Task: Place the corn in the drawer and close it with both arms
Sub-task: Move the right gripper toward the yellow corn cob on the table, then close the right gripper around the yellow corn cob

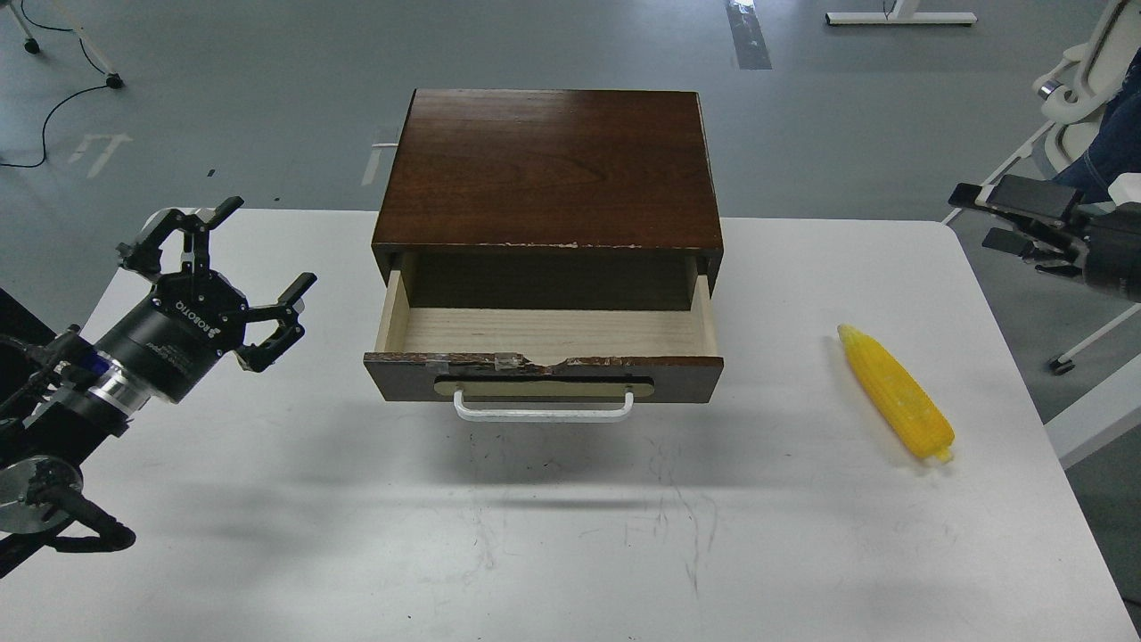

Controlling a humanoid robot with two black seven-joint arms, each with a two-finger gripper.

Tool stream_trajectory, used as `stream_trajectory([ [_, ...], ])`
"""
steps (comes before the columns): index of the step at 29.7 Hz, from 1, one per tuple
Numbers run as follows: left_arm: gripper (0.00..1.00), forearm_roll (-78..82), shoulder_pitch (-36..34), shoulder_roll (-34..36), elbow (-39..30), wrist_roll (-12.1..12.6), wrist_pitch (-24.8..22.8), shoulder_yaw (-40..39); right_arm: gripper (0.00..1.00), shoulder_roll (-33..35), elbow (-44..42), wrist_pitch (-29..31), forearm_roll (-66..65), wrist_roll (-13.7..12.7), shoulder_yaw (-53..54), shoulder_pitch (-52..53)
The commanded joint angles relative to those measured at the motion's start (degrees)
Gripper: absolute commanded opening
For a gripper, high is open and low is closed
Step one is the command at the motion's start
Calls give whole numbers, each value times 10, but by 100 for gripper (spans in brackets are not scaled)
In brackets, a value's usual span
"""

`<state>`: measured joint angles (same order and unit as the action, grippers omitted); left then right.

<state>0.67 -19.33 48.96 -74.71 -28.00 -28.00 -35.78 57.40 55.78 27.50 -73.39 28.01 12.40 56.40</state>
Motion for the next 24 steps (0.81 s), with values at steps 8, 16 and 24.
stream_trajectory([
  [8,100,0,0,-5,0,0,0,0,100,-53,-2,-7,-123,0,-99,-2],
  [16,100,1,0,-9,0,0,0,0,100,-108,-75,-60,-123,0,-166,-6],
  [24,100,1,3,-8,0,0,0,0,100,-159,-98,-71,-123,0,-179,-6],
])
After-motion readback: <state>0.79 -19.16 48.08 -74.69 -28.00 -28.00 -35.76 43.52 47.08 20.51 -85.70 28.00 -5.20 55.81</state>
